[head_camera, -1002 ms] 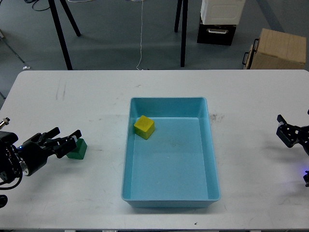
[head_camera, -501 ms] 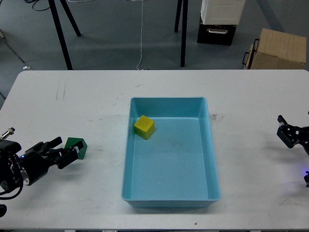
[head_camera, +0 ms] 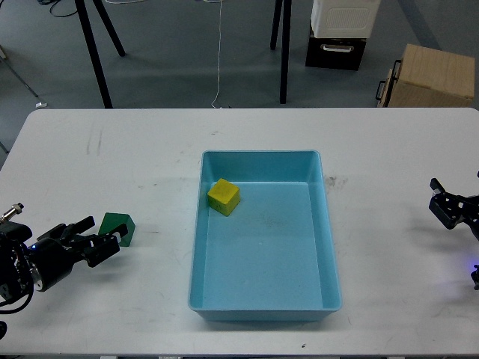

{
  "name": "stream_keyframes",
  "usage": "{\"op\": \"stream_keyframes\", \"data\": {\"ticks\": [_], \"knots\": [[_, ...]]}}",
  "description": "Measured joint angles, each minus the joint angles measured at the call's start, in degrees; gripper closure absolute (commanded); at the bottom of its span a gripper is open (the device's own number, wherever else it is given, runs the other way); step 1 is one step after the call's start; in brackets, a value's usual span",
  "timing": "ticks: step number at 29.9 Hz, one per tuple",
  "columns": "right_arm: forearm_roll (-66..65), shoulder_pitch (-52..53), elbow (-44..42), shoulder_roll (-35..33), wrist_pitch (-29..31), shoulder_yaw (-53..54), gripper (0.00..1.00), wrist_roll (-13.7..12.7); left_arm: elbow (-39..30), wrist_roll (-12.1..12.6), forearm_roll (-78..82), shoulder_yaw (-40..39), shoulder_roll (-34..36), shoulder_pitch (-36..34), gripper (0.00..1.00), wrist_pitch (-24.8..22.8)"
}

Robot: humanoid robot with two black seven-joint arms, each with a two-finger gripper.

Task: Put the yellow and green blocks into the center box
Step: 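Close the left gripper around the green cube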

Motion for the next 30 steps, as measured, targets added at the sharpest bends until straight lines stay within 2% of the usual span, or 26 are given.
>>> {"op": "stream_keyframes", "data": {"ticks": [15,23,30], "knots": [[0.0,0.0,-0.1,-0.1,0.0,0.1,0.00,0.0,0.7,0.1,-0.1,0.0,-0.6,0.1,0.00,0.0],[0.0,0.0,-0.1,-0.4,0.0,0.1,0.00,0.0,4.7,0.1,-0.1,2.2,-3.8,0.3,0.00,0.0],[0.0,0.1,-0.4,-0.4,0.0,0.1,0.00,0.0,5.1,0.1,-0.2,2.9,-4.2,0.0,0.00,0.0]]}}
